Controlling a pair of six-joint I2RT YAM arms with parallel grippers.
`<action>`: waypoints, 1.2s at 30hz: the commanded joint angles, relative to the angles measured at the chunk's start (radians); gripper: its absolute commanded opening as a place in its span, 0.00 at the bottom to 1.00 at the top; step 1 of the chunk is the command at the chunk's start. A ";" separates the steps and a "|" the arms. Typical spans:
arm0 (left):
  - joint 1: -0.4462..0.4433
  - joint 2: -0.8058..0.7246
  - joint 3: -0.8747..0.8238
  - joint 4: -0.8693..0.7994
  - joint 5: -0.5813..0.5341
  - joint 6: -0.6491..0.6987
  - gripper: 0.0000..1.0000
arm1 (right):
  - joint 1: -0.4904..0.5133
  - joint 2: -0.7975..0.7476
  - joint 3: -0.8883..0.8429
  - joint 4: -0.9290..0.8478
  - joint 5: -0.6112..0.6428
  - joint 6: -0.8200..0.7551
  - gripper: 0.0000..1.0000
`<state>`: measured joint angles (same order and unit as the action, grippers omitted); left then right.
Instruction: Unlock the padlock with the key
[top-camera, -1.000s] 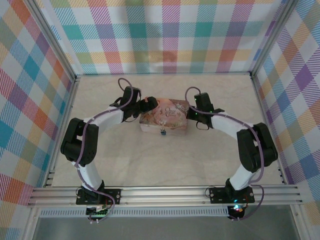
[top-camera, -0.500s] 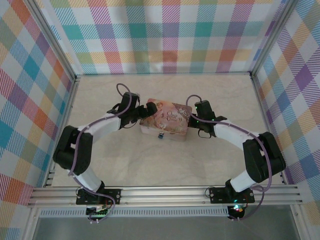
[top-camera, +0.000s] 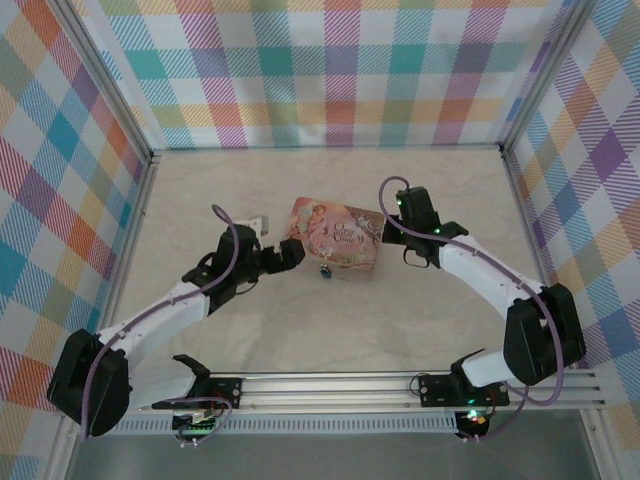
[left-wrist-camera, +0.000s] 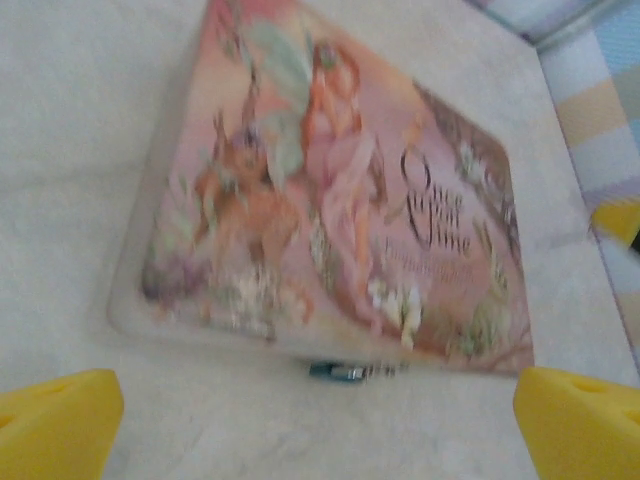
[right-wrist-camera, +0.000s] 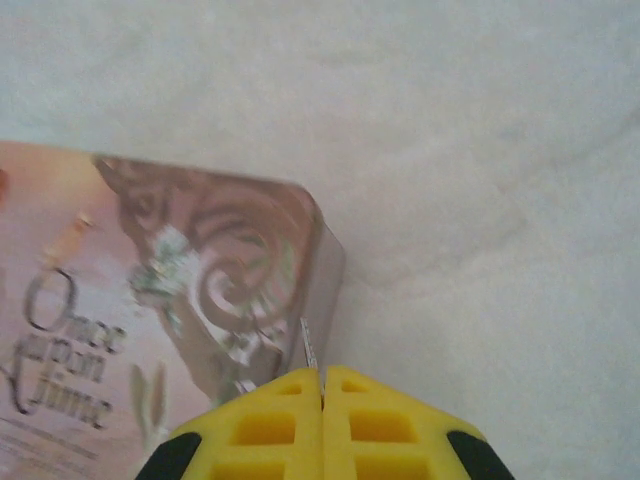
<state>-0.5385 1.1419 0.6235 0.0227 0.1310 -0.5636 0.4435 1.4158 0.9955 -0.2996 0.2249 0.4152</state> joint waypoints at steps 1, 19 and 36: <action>-0.052 -0.058 -0.088 0.152 0.035 -0.003 1.00 | -0.008 0.039 0.075 -0.033 0.006 -0.057 0.00; -0.268 0.314 -0.191 0.679 -0.105 0.191 1.00 | -0.019 0.397 0.423 -0.068 -0.040 -0.127 0.00; -0.313 0.596 -0.051 0.834 -0.029 0.264 0.97 | -0.019 0.492 0.473 -0.062 -0.069 -0.161 0.00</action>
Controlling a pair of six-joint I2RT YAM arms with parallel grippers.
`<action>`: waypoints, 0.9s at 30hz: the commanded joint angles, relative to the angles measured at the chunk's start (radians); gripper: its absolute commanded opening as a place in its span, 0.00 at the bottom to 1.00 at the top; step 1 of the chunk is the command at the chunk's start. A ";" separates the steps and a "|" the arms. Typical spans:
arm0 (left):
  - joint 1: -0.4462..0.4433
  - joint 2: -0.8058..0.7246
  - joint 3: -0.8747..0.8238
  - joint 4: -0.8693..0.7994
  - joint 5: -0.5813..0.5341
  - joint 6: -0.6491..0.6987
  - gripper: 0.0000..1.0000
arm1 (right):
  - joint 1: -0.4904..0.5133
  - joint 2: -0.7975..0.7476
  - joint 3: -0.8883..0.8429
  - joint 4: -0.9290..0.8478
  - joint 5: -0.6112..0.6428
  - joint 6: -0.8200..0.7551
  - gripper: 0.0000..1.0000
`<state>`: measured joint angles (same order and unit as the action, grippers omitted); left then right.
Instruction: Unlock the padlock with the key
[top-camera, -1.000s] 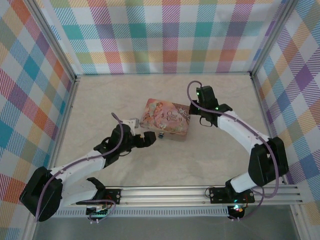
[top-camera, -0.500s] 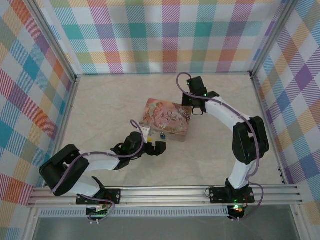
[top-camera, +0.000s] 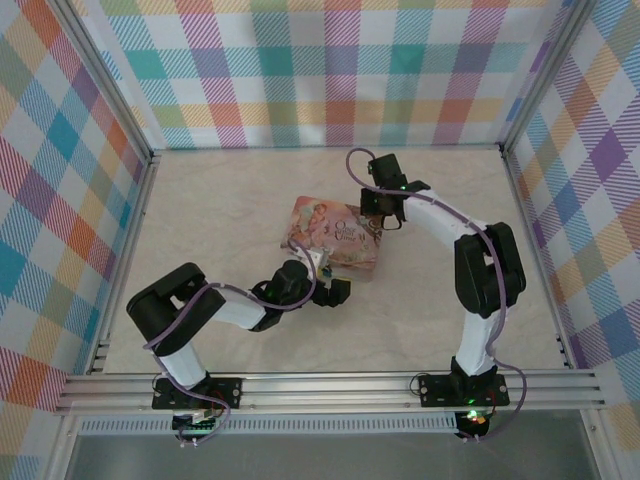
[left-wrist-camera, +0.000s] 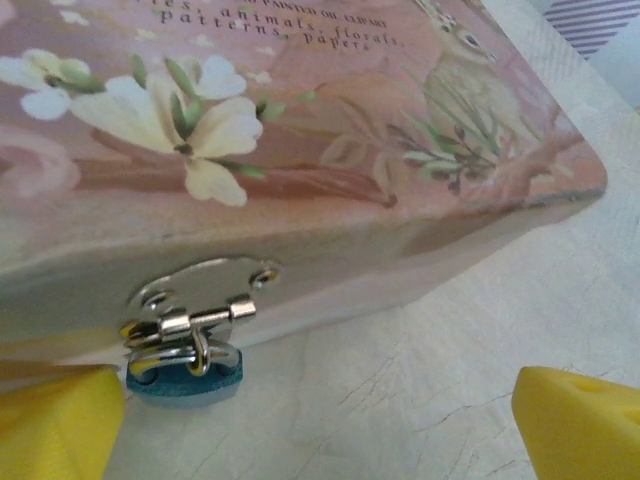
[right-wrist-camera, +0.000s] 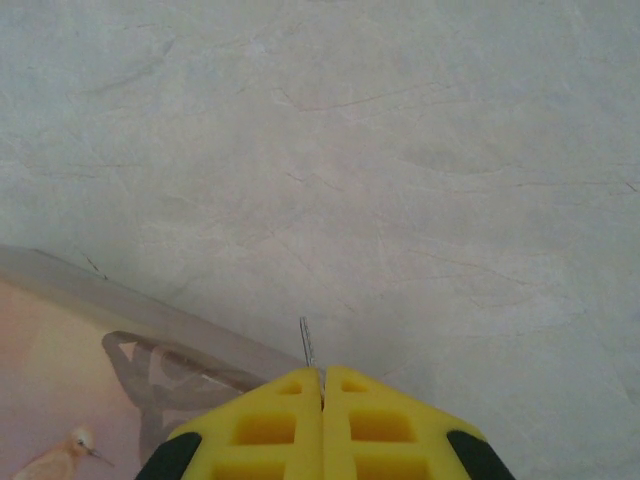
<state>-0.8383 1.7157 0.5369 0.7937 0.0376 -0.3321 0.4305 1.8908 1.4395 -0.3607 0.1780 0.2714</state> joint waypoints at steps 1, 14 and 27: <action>-0.013 0.030 0.047 0.062 0.089 0.033 0.96 | -0.006 0.022 0.028 -0.001 -0.026 -0.014 0.00; -0.010 0.088 0.084 0.134 0.179 0.010 0.91 | -0.006 0.008 -0.031 0.038 -0.038 0.009 0.00; -0.008 0.168 0.090 0.256 0.190 -0.050 0.91 | -0.006 -0.012 -0.054 0.055 -0.045 0.018 0.00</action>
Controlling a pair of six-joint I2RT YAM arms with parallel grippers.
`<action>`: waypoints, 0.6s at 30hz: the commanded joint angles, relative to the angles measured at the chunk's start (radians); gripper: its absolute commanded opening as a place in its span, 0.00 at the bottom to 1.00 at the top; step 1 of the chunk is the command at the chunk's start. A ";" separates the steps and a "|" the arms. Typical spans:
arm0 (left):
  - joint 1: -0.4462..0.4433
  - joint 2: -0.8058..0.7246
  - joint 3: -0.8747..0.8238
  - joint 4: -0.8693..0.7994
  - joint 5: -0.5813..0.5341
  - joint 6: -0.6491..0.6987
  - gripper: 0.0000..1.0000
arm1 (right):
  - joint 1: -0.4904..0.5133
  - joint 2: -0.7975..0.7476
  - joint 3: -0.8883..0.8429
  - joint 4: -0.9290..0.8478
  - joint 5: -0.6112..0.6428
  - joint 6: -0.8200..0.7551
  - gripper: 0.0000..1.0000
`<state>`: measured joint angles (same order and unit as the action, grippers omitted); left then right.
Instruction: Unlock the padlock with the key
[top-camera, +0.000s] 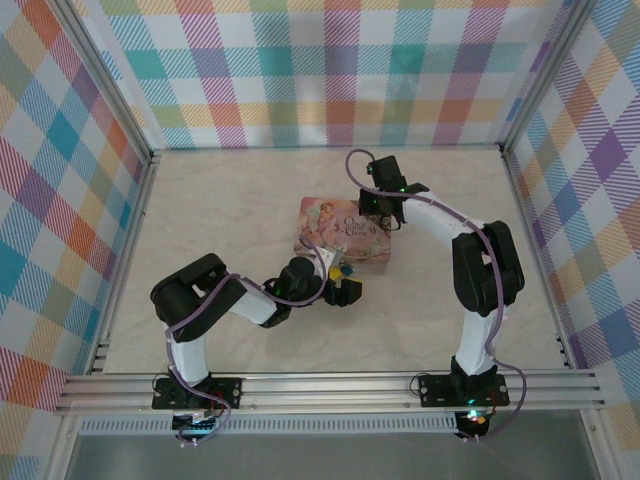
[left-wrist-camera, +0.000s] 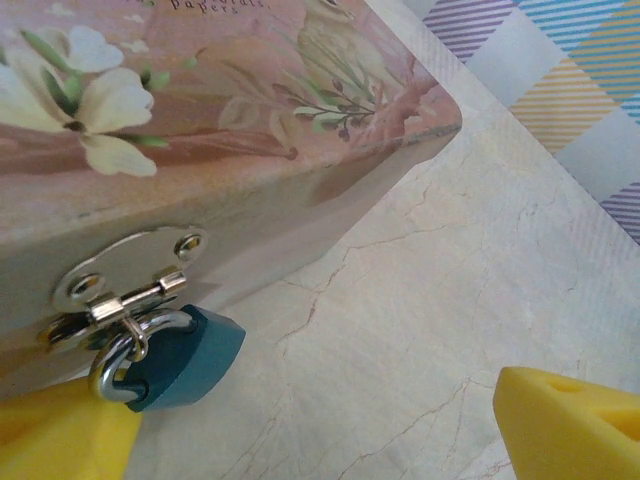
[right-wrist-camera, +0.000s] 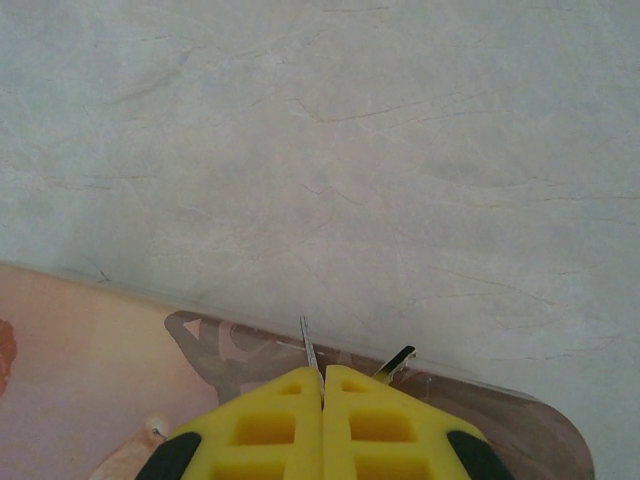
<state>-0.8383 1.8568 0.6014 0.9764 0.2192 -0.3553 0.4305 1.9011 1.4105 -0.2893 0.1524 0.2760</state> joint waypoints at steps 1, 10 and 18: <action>-0.009 0.039 0.031 0.082 0.008 -0.043 0.90 | -0.006 -0.022 -0.027 -0.015 -0.022 0.016 0.00; -0.017 0.104 0.018 0.220 0.035 -0.099 0.83 | -0.006 -0.045 -0.049 -0.004 -0.017 0.013 0.00; -0.026 0.105 0.022 0.254 -0.057 -0.120 0.84 | -0.006 -0.066 -0.071 0.001 -0.021 0.020 0.00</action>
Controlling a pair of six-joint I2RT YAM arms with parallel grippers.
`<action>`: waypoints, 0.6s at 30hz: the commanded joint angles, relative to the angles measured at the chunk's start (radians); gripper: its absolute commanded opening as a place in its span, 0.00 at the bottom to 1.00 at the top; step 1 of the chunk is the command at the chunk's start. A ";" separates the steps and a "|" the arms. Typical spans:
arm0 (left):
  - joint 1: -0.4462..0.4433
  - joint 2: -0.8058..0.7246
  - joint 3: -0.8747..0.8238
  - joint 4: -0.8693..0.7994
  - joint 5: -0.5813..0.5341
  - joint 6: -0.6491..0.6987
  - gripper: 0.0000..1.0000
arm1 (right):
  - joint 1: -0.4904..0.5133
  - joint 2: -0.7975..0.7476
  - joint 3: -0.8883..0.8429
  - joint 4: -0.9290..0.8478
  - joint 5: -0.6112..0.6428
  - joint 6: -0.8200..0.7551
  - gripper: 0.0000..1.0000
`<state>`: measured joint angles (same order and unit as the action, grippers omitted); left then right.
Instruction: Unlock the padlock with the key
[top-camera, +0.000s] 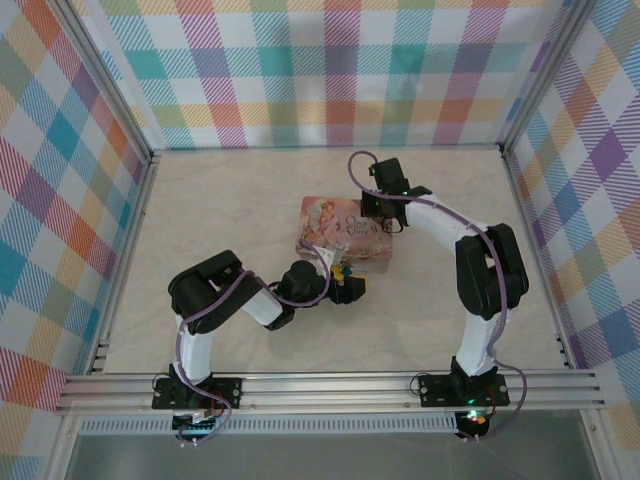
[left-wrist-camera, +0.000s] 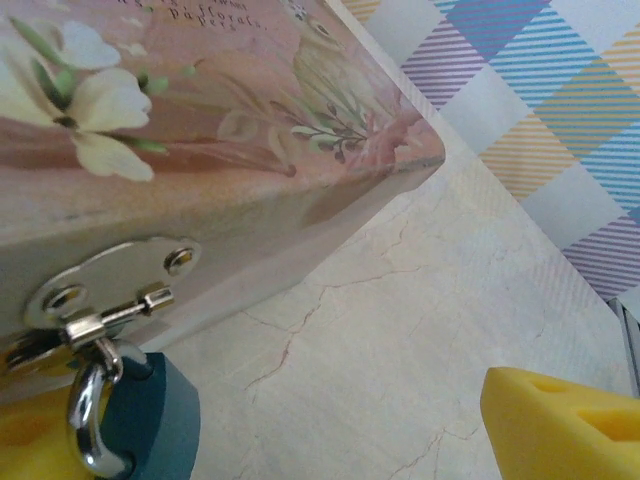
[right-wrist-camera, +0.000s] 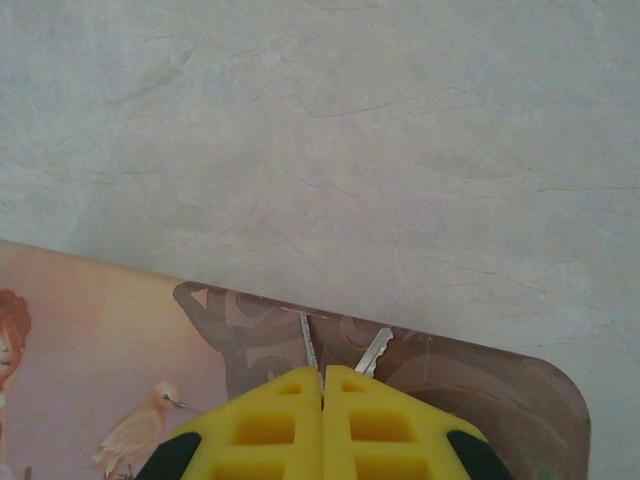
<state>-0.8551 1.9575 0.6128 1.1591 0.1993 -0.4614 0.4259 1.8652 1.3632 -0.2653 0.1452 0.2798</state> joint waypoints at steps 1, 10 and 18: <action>-0.010 0.002 0.016 0.054 -0.040 -0.014 0.82 | -0.001 -0.032 -0.026 -0.023 -0.013 0.016 0.00; 0.002 -0.031 -0.016 -0.010 -0.043 -0.020 0.61 | -0.001 -0.054 -0.044 -0.019 -0.010 0.013 0.00; 0.024 -0.027 -0.002 -0.051 -0.027 -0.028 0.51 | 0.000 -0.060 -0.050 -0.016 -0.013 0.016 0.00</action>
<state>-0.8444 1.9568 0.6090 1.1183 0.1566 -0.4862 0.4259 1.8420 1.3350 -0.2665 0.1448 0.2798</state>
